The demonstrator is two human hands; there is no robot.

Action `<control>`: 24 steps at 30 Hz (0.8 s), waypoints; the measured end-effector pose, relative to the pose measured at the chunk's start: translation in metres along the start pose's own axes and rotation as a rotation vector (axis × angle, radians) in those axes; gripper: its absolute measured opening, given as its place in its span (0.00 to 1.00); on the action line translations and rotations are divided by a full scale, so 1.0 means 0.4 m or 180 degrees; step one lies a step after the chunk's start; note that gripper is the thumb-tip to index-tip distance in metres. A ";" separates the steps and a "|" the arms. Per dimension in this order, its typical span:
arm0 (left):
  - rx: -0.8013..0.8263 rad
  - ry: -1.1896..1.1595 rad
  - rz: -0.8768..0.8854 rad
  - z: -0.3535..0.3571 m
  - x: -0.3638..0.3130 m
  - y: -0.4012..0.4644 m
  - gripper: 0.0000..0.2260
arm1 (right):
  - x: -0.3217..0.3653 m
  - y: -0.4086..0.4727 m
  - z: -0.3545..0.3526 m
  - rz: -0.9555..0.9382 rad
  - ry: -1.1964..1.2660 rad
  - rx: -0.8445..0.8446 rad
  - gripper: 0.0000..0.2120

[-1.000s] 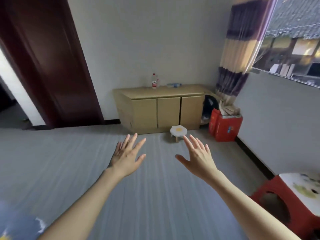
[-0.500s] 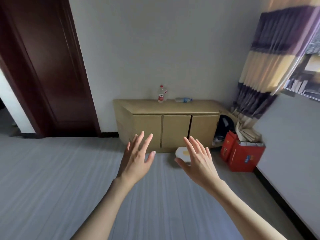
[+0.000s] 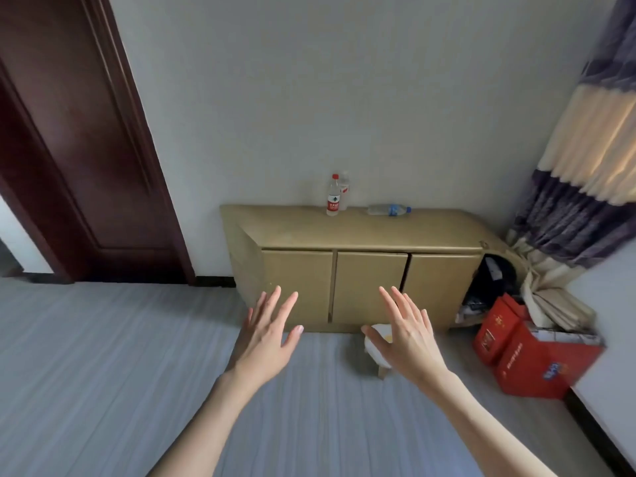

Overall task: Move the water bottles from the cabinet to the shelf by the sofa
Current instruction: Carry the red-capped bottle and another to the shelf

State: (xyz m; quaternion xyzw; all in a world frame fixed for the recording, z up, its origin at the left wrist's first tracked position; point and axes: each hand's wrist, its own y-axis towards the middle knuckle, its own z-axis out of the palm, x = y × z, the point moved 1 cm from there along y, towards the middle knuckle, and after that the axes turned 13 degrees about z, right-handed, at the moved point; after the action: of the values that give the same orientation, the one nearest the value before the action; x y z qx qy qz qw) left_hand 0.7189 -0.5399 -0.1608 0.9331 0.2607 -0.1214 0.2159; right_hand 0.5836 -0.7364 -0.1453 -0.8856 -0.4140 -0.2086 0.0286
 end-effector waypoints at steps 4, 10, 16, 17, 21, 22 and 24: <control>-0.0103 0.0018 0.0042 -0.005 0.081 0.221 0.34 | 0.017 0.262 -0.009 -0.0105 0.0056 -0.0116 0.34; -0.0185 -0.0042 -0.0092 0.045 0.243 0.472 0.33 | 0.072 0.567 0.071 -0.0231 0.0095 0.0012 0.33; -0.0028 -0.0121 -0.0110 0.168 0.425 0.719 0.33 | 0.031 0.874 0.188 0.0063 0.0034 0.0063 0.33; -0.0022 -0.0159 -0.0120 0.190 0.458 0.769 0.33 | 0.028 0.930 0.205 0.0090 0.0021 0.0044 0.33; 0.0095 -0.0223 -0.0050 0.249 0.582 0.984 0.33 | 0.035 1.158 0.264 0.0254 0.0007 0.0037 0.33; 0.0117 -0.0182 -0.0009 0.254 0.609 1.041 0.33 | 0.040 1.212 0.274 0.0290 0.0004 0.0033 0.33; 0.0146 -0.0116 0.0064 0.263 0.656 1.160 0.32 | 0.047 1.314 0.287 0.0363 0.0019 0.0000 0.33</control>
State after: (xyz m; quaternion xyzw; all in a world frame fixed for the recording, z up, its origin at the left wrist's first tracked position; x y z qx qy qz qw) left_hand 1.1760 -0.8326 -0.1847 0.9380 0.2445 -0.1422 0.2004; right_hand 1.0256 -1.0415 -0.1785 -0.9072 -0.3627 -0.2092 0.0417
